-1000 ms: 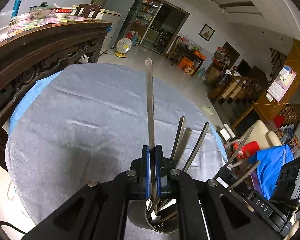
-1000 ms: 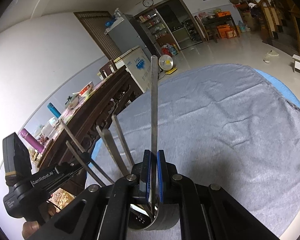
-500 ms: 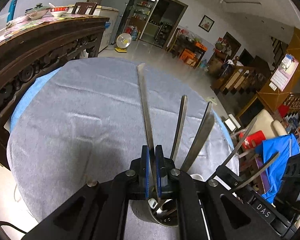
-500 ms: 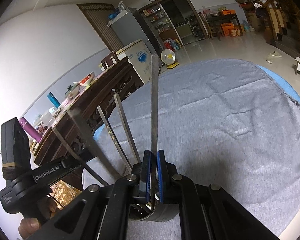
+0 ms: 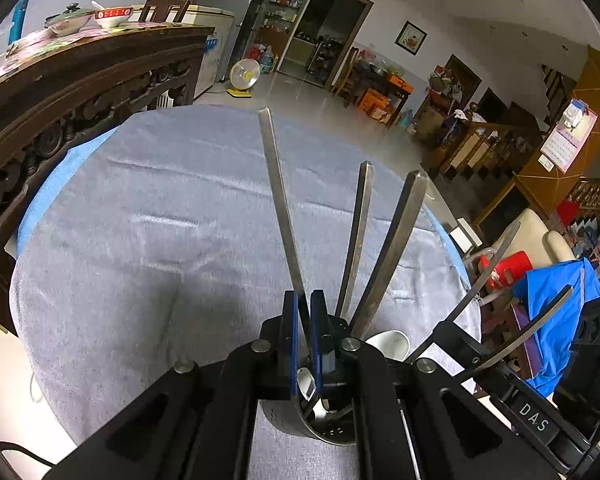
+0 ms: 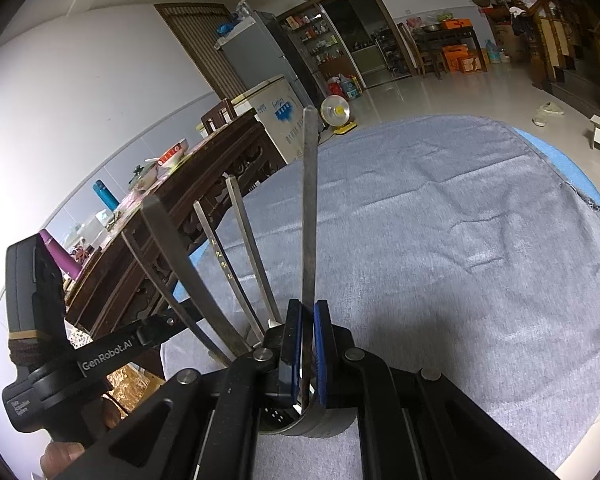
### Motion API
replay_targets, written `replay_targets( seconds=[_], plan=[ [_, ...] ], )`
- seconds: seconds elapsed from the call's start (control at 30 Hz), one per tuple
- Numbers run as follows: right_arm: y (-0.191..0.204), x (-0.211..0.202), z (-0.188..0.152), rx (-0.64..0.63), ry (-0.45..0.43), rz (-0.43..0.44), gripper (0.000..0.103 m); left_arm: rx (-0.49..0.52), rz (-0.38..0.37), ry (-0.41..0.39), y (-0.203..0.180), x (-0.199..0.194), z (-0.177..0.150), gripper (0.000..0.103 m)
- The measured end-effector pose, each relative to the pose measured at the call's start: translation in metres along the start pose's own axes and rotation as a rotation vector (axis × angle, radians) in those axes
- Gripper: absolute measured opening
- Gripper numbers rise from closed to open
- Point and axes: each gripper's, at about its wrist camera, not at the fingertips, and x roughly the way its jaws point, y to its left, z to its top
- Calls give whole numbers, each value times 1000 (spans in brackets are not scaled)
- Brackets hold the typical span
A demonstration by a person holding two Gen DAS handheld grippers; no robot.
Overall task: Organize utensils
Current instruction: 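Lower both chopsticks into the black holder beside the other utensils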
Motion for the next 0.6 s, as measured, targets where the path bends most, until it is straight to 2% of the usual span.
replay_targets(
  seconds=[0.6],
  plan=[
    [0, -3, -3, -6, 8, 1, 8, 4, -5, 12, -2, 1, -2, 6]
  ],
)
